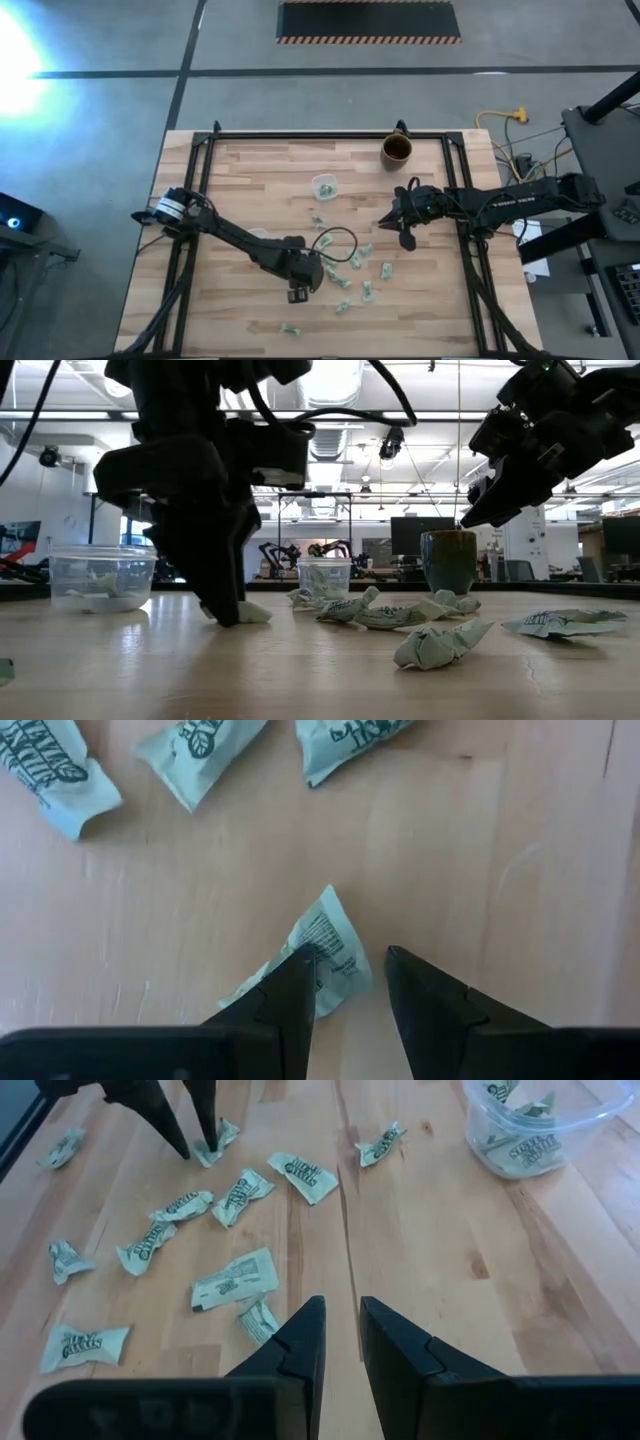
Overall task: Pick and place Stevia / Truvia into bins
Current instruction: Put the stevia packet into the bottom transparent container
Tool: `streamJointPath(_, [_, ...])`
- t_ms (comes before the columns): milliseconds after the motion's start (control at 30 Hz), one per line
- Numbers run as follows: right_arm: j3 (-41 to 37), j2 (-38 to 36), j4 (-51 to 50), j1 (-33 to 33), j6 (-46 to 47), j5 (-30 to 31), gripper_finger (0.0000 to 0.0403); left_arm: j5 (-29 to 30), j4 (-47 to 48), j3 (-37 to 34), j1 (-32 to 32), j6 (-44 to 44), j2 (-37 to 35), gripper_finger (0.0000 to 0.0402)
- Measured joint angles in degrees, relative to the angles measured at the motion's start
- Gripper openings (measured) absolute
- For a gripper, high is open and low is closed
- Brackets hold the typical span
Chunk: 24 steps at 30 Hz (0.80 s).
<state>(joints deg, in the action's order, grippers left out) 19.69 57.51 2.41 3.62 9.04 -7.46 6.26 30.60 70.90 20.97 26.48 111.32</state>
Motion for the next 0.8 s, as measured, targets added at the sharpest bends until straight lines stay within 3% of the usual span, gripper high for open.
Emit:
streamJointPath(200, [0.02, 0.0, -0.15, -0.02, 0.5, -0.15, 0.0059, -0.66, 0.04, 0.85, -0.02, 2.43, 1.58, 0.0102])
streamJointPath(433, [-0.01, 0.01, -0.23, -0.02, 0.51, -0.19, 0.0059, 1.84, 0.49, 1.38, -0.02, 3.34, -0.04, 0.0012])
streamJointPath(800, [-0.01, 0.01, -0.06, 0.0, 0.95, -0.2, 0.0059, 7.79, 4.39, 4.63, -0.02, 7.12, -4.58, 0.0001])
